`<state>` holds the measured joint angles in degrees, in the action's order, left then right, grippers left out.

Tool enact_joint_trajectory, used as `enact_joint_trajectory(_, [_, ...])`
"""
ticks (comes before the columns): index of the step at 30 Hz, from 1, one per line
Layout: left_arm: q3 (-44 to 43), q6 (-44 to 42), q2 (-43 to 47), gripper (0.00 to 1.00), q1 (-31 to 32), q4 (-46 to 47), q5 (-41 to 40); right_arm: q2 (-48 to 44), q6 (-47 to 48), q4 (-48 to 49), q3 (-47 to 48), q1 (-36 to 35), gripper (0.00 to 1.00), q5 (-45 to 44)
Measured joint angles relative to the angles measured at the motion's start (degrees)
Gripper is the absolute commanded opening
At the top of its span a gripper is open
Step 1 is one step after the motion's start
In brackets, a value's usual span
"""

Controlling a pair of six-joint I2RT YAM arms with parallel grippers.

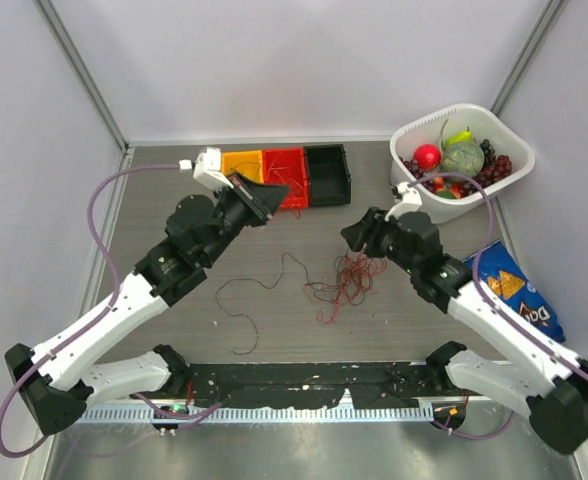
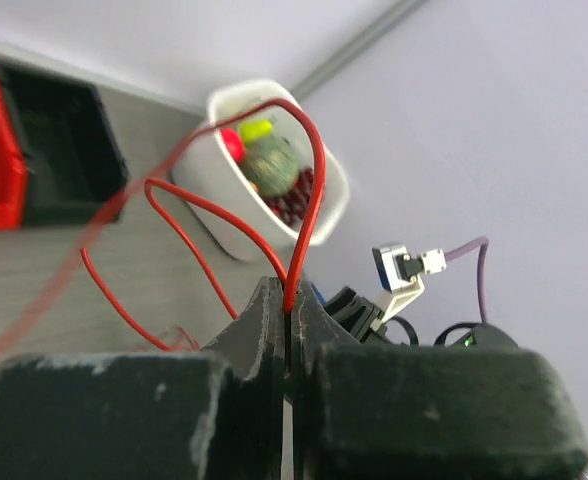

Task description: Untangle the cables

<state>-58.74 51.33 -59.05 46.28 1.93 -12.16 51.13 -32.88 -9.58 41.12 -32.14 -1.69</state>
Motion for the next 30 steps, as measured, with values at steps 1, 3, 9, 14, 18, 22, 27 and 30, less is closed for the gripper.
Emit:
enact_joint_trajectory(1, [-1.7, -0.9, -0.4, 0.00, -1.0, -1.5, -0.5, 3.0, 0.0, 2.4, 0.2, 0.0, 0.55, -0.3])
enact_joint_trajectory(3, [-4.4, -2.3, -1.4, 0.00, -3.0, -3.8, -1.4, 8.3, -0.2, 6.5, 1.6, 0.0, 0.57, -1.6])
enact_joint_trajectory(9, [-8.5, -4.4, -6.9, 0.00, -9.3, -8.5, -1.8, 18.6, 0.1, 19.6, 4.7, 0.2, 0.56, -9.7])
enact_joint_trajectory(14, [-9.4, -6.1, -11.6, 0.00, -11.5, -9.8, -1.5, 22.0, 4.1, 29.1, 2.5, 0.7, 0.56, -13.4])
enact_joint_trajectory(18, [-9.7, -6.6, -15.3, 0.00, -13.1, -8.8, -0.5, 21.5, 6.9, 37.4, -5.7, 1.6, 0.56, -15.6])
enact_joint_trajectory(22, [-11.0, -6.3, -20.5, 0.00, -15.3, -6.9, 0.7, 21.1, 9.8, 41.3, -10.3, 2.1, 0.56, -15.8])
enact_joint_trajectory(27, [-13.9, -5.0, -28.6, 0.00, -17.8, -3.5, 2.8, 17.7, 13.8, 45.9, -12.4, 2.1, 0.56, -16.5])
enact_joint_trajectory(30, [-15.8, -4.7, -32.8, 0.00, -19.1, -2.0, 3.5, 16.9, 15.5, 48.3, -12.8, 2.1, 0.56, -17.5])
